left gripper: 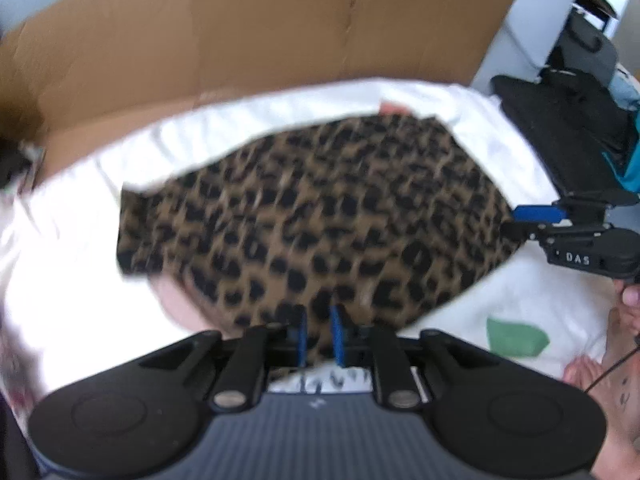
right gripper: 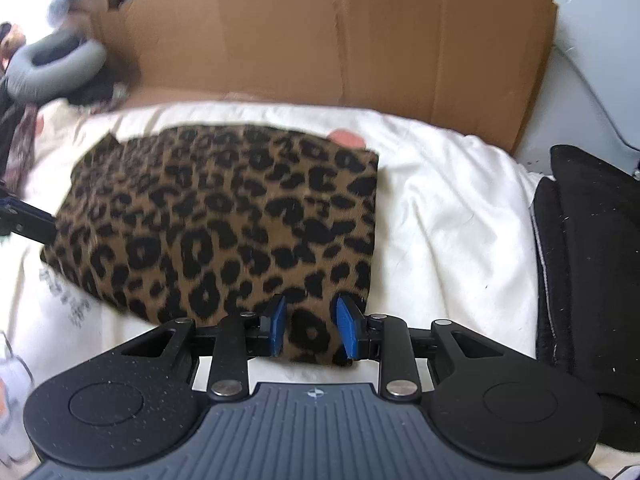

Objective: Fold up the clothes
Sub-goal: 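Pull back both grippers from the folded skirt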

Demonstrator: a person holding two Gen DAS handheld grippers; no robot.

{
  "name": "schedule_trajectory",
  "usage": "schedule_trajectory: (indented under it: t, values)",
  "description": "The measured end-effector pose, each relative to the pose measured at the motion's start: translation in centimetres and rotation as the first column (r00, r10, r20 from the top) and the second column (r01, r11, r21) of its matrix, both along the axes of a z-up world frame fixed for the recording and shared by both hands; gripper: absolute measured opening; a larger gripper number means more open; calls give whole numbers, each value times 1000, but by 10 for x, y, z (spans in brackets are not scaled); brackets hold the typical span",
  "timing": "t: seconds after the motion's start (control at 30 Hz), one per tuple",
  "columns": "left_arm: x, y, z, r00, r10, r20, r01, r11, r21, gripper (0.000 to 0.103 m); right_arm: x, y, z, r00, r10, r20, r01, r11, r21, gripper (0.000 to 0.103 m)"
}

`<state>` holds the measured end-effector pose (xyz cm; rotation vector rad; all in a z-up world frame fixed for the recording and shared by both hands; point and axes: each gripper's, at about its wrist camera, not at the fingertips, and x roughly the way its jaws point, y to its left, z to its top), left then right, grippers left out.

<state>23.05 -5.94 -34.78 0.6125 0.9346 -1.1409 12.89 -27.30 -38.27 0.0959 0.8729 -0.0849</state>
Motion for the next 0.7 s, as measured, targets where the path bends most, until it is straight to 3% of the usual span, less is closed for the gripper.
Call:
schedule_trajectory:
  t: [0.17, 0.37, 0.7]
  values:
    - [-11, -19, -6, 999, -46, 5, 46, 998, -31, 21, -2, 6, 11, 1000, 7, 25, -8, 1000, 21, 34]
    - [-22, -31, -22, 994, -96, 53, 98, 995, -22, 21, 0, 21, 3, 999, 49, 1, -49, 998, 35, 34]
    - [3, -40, -49, 997, -19, 70, 17, 999, 40, 22, -12, 19, 2, 999, 26, -27, -24, 996, 85, 34]
